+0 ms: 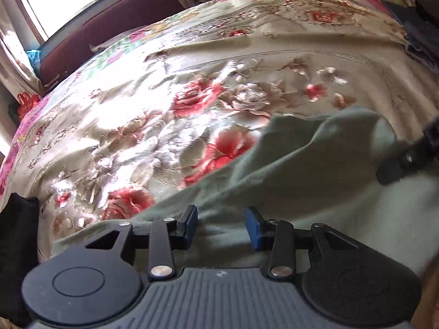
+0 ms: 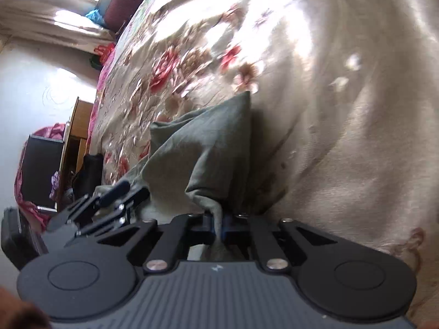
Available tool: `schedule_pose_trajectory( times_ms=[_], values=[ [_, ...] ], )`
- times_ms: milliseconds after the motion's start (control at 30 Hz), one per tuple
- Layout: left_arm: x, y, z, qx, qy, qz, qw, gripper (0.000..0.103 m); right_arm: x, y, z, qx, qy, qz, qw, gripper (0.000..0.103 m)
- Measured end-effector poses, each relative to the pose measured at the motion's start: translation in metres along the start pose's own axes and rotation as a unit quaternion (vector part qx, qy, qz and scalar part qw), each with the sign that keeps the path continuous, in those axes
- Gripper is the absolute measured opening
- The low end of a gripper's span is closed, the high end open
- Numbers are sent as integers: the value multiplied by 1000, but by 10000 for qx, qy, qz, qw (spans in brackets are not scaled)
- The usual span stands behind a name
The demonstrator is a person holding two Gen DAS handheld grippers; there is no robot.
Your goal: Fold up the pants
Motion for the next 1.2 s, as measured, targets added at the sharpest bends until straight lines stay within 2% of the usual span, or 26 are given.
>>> schedule_pose_trajectory(
  times_ms=[133, 233, 333, 367, 400, 433, 533, 567, 633, 733, 833, 867, 900, 967, 1033, 1067, 1100, 1167, 1200],
  values=[
    [-15, -6, 31, -492, -577, -335, 9966, 55, -35, 23, 22, -155, -383, 198, 9989, 3],
    [-23, -6, 61, -253, -726, -175, 9969, 57, -57, 37, 31, -355, -650, 221, 9970, 3],
    [-25, 3, 62, -315, -614, 38, 9976, 57, -71, 48, 36, -575, -872, 311, 9940, 6],
    [-23, 5, 59, -366, -497, 52, 9981, 57, -73, 50, 39, -576, -894, 301, 9939, 12],
    [-20, 6, 54, -400, -336, 41, 9986, 57, -71, 52, 41, -510, -869, 265, 9946, 12],
    [-17, 4, 50, -419, -224, -10, 9989, 57, -67, 53, 41, -430, -838, 203, 9953, 18],
    [-5, -11, 36, -705, -20, -481, 9963, 59, -52, 56, 36, -546, -711, 72, 9960, 40],
    [-10, -17, 32, -842, 27, -471, 9953, 60, -48, 57, 33, -588, -681, 74, 9959, 43],
    [-21, -21, 31, -870, 70, -452, 9952, 59, -43, 60, 25, -784, -670, 66, 9946, 43],
    [-41, -18, 25, -863, 191, -215, 9959, 59, -46, 61, 12, -1213, -950, 64, 9880, 42],
    [-52, -15, 2, -1242, 549, -80, 9907, 59, -64, 55, -11, -2023, -1635, 617, 9636, 43],
    [-56, -17, -6, -1397, 642, -42, 9881, 59, -72, 51, -24, -2381, -1782, 815, 9513, 43],
    [-58, -20, -13, -1509, 698, -57, 9861, 59, -77, 44, -39, -2669, -1718, 901, 9440, 43],
    [-56, -29, -18, -1515, 688, -157, 9859, 59, -76, 24, -73, -3134, -1196, 818, 9385, 43],
    [-51, -37, -15, -1245, 706, -290, 9893, 59, -59, -4, -104, -3495, -602, 425, 9341, 43],
    [-52, -41, -14, -1162, 691, -326, 9903, 59, -46, -22, -118, -3719, -324, 177, 9275, 43],
    [-57, -43, -17, -1242, 660, -310, 9896, 59, -33, -41, -130, -3981, -85, -40, 9173, 42],
    [-74, -48, -29, -1522, 588, -228, 9863, 59, -12, -79, -151, -4636, 221, -333, 8852, 41],
    [-85, -51, -36, -1616, 594, -203, 9848, 59, -4, -94, -158, -4843, 334, -455, 8731, 41]
  ],
)
Point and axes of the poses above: each gripper's, at about its wrist camera, not at the fingertips, and x roughly the way its jaws point, z to its right, y to its top, the point moved 1 cm from there along x, roughly the way its jaws point, and after that the axes turned 10 degrees about z, right-handed, at the moved point
